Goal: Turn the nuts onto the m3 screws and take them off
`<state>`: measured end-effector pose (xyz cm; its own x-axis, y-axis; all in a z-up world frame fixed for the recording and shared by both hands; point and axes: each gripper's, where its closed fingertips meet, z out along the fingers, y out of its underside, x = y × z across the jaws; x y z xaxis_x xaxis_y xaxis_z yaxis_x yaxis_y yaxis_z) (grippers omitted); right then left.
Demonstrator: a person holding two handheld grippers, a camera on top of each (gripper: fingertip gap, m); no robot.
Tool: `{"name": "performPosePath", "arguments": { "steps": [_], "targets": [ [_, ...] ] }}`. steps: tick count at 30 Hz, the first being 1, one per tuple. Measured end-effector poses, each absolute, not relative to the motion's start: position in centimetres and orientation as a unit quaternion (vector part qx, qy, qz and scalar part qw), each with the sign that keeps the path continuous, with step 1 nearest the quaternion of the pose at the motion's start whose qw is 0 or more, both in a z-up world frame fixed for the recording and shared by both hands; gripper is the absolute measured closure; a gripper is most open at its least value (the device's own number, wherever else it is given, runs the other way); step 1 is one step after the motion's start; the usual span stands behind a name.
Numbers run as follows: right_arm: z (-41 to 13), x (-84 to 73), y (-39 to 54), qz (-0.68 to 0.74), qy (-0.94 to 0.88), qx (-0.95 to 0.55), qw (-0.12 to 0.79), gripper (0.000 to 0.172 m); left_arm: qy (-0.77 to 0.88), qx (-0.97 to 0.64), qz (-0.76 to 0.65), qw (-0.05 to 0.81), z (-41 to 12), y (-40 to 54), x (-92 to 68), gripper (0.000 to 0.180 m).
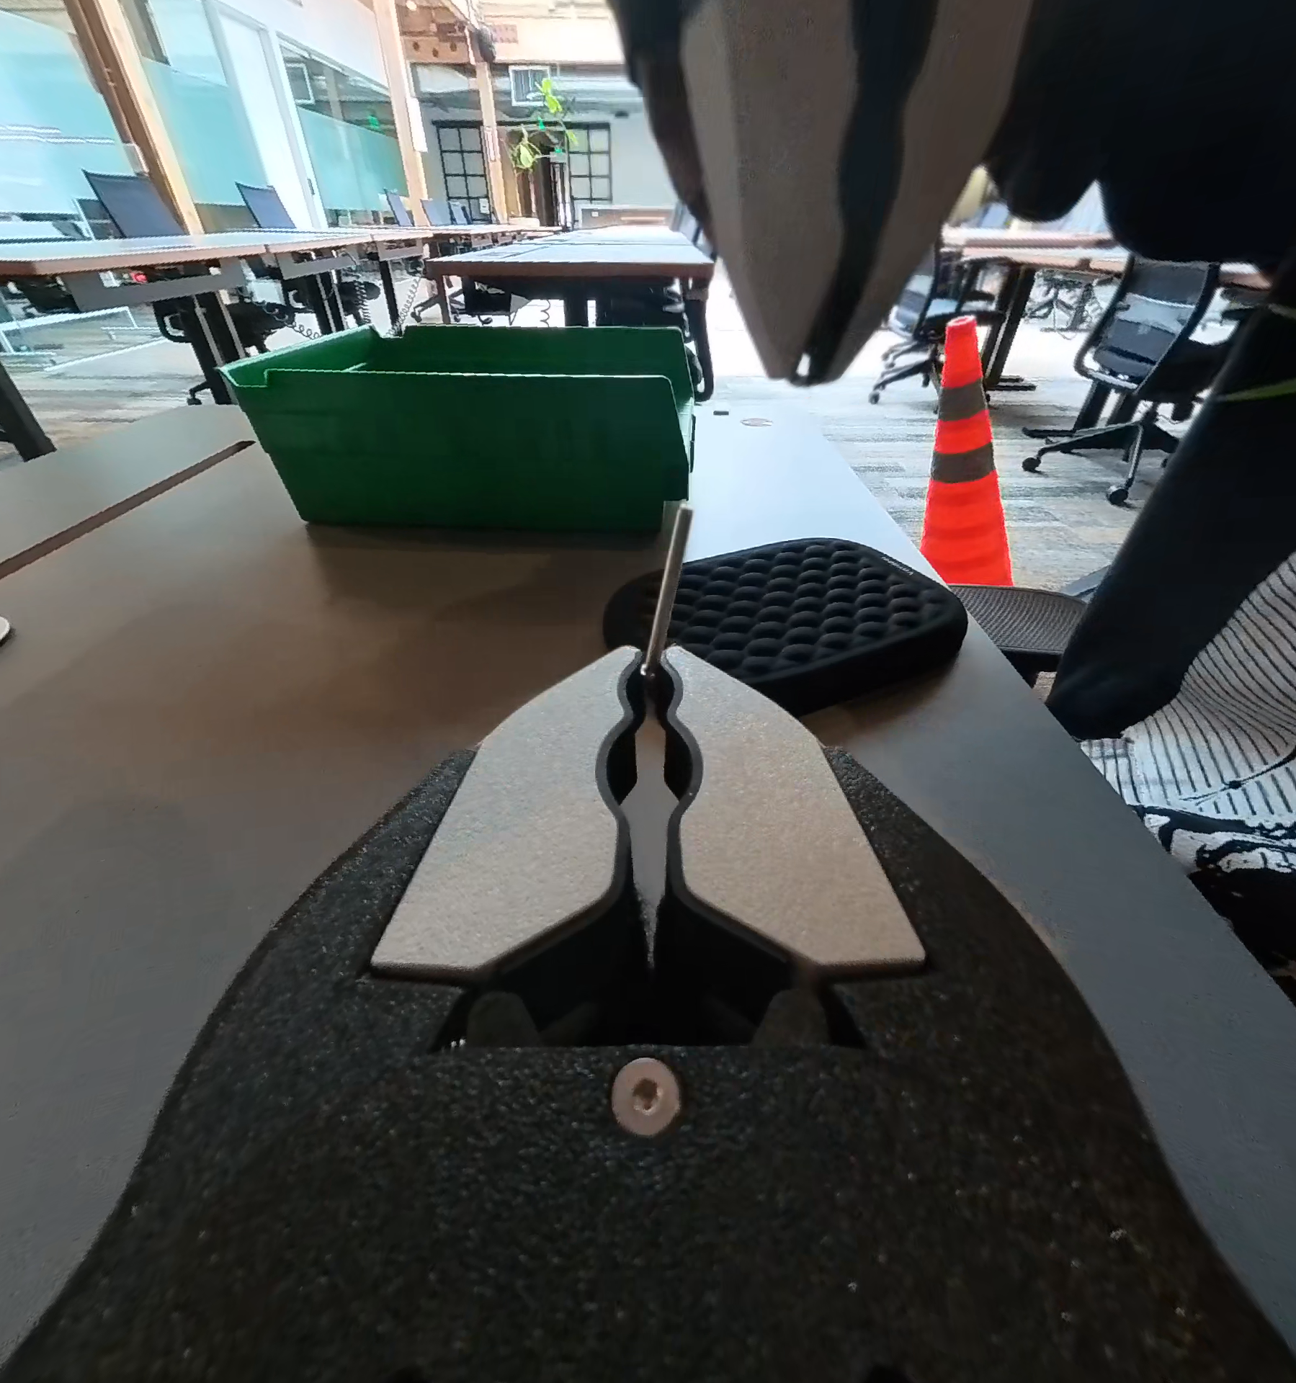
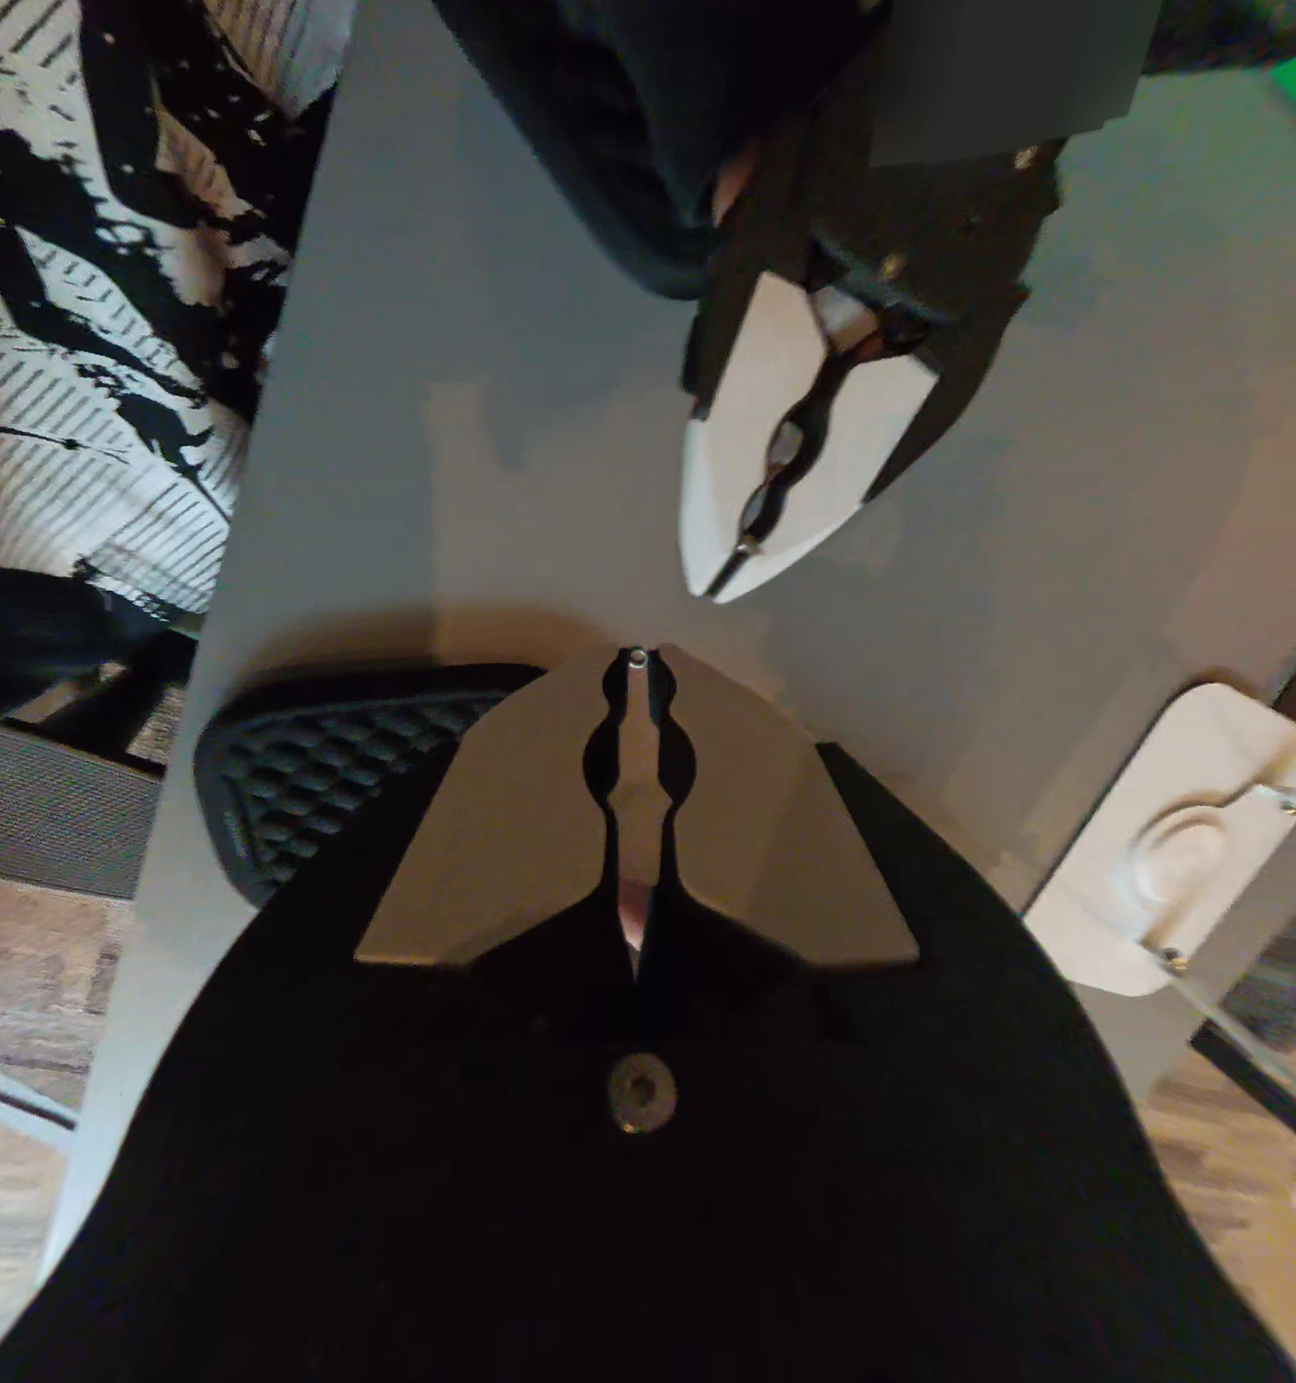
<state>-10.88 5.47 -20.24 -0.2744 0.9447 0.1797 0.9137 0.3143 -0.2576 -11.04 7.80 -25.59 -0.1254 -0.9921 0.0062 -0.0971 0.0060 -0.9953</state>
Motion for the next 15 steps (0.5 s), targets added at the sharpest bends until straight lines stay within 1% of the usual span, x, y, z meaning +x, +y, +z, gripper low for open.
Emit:
{"name": "performPosePath", "arguments": {
  "steps": [15],
  "targets": [
    [-21.2,-13.4,8.3,0.035,-0.824,-0.552,0.127,0.168,0.555,-0.501,-0.511,0.423,-25.9,7.7,-10.8,0.180]
  ]
}}
